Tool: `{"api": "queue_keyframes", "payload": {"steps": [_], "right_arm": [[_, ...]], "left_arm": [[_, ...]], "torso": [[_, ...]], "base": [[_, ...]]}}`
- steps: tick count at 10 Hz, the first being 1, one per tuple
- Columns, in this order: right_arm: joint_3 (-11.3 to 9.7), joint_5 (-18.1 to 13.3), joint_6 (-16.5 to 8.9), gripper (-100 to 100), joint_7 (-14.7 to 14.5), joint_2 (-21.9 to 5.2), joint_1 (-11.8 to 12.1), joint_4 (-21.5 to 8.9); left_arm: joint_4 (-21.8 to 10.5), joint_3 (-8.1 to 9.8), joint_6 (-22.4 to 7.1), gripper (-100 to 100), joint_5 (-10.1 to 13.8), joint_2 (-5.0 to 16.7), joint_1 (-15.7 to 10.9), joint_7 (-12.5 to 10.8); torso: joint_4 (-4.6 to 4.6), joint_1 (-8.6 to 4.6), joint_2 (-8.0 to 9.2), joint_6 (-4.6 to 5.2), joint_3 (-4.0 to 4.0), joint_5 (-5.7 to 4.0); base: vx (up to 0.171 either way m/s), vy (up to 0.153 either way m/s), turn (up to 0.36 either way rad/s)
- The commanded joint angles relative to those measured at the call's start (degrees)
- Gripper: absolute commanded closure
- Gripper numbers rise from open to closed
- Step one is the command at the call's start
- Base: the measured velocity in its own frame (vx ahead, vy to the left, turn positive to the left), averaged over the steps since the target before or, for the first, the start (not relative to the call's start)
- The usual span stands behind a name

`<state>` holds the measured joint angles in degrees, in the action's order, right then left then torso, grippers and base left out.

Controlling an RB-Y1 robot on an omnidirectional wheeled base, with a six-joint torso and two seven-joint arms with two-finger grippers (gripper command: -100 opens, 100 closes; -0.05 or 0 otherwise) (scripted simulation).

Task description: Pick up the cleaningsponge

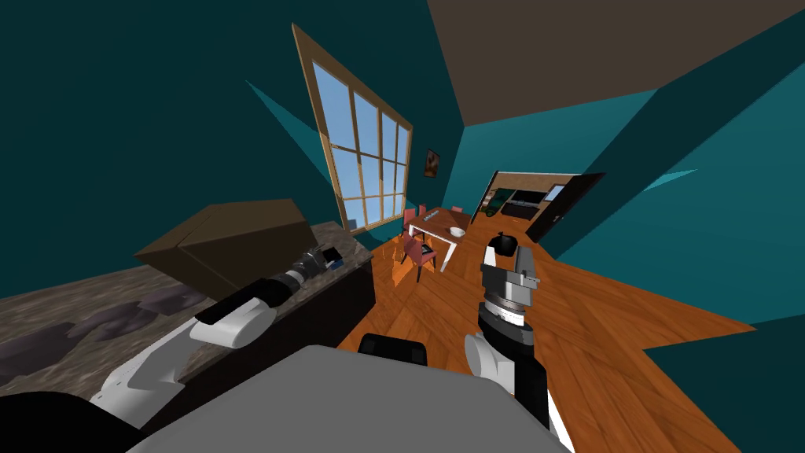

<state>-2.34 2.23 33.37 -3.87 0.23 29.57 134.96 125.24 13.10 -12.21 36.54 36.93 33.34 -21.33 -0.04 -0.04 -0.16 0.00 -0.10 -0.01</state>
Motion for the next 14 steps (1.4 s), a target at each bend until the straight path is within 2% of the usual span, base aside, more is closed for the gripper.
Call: {"api": "queue_keyframes", "payload": {"steps": [1,2,3,4,5,6,7,8,9,10,11,12,13,14], "right_arm": [[0.0,0.0,0.0,0,0.0,0.0,0.0,0.0],[0.0,0.0,0.0,0,0.0,0.0,0.0,0.0],[0.0,0.0,0.0,0,0.0,0.0,0.0,0.0],[0.0,0.0,0.0,0,0.0,0.0,0.0,0.0],[0.0,0.0,0.0,0,0.0,0.0,0.0,0.0],[0.0,0.0,0.0,0,0.0,0.0,0.01,0.0],[0.0,0.0,0.0,0,0.0,0.0,0.0,0.0],[0.0,0.0,0.0,0,0.0,0.0,0.01,0.0],[0.0,0.0,0.0,0,0.0,0.0,0.0,0.0],[0.0,0.0,0.0,0,0.0,0.0,0.01,0.0],[0.0,0.0,0.0,0,0.0,0.0,0.0,0.0],[0.0,0.0,0.0,0,0.0,0.0,0.01,0.0],[0.0,0.0,0.0,0,0.0,0.0,0.01,0.0],[0.0,0.0,0.0,0,0.0,0.0,0.01,0.0]], "left_arm": [[-1.17,0.71,-2.86,-100,2.83,2.86,0.55,-1.86],[-1.17,0.71,-3.01,-100,2.83,2.87,0.55,-1.86],[-2.04,1.2,-5.1,-100,5.13,5.14,1.0,-3.32],[-2.04,1.2,-5.64,-100,5.13,5.14,1.0,-3.32],[-3.0,1.58,-7.92,-100,7.44,7.42,1.45,-4.72],[-3.0,1.58,-8.27,-100,7.44,7.42,1.45,-4.72],[-4.05,1.85,-10.38,-100,9.75,9.71,1.89,-6.06],[-4.05,1.85,-10.9,-100,9.75,9.71,1.89,-6.06],[-5.17,2.02,-13.08,-100,12.05,11.98,2.32,-7.34],[-5.17,2.02,-13.53,-100,12.05,11.98,2.32,-7.34],[-6.36,2.1,-15.8,-100,14.34,14.25,2.74,-8.56],[-6.36,2.1,-16.15,-100,14.34,14.25,2.74,-8.56],[-7.61,2.09,-18.32,-100,16.61,16.51,3.15,-9.72],[-7.61,2.09,-18.74,-100,16.61,16.51,3.15,-9.72]], "torso": [[0.0,0.0,0.0,0.0,0.0,0.0],[-0.01,0.02,-0.05,0.0,-0.02,0.0],[-0.01,0.01,-0.03,0.0,-0.02,0.01],[-0.01,0.03,-0.06,0.0,-0.03,0.01],[-0.01,0.01,-0.06,0.0,-0.04,0.01],[-0.03,-0.03,-0.13,0.0,-0.07,0.0],[-0.03,-0.05,-0.11,0.0,-0.07,-0.01],[-0.03,-0.07,-0.15,0.0,-0.08,-0.01],[-0.03,-0.05,-0.13,0.0,-0.08,-0.01],[-0.04,-0.03,-0.19,0.0,-0.11,0.0],[-0.04,-0.03,-0.18,0.01,-0.11,0.0],[-0.05,-0.03,-0.24,-0.01,-0.14,-0.01],[-0.05,-0.05,-0.21,0.01,-0.13,0.0],[-0.07,-0.06,-0.3,0.0,-0.17,-0.01]], "base": [[0.056,-0.01,0.009],[0.049,-0.007,0.008],[0.057,-0.004,0.018],[0.057,-0.01,0.011],[0.079,-0.025,0.026],[0.069,-0.026,0.019],[0.08,-0.031,0.041],[0.074,-0.022,0.025],[0.095,-0.019,0.044],[0.088,-0.019,0.025],[0.109,-0.023,0.057],[0.092,-0.025,0.037],[0.123,-0.03,0.063],[0.103,-0.027,0.032]]}}
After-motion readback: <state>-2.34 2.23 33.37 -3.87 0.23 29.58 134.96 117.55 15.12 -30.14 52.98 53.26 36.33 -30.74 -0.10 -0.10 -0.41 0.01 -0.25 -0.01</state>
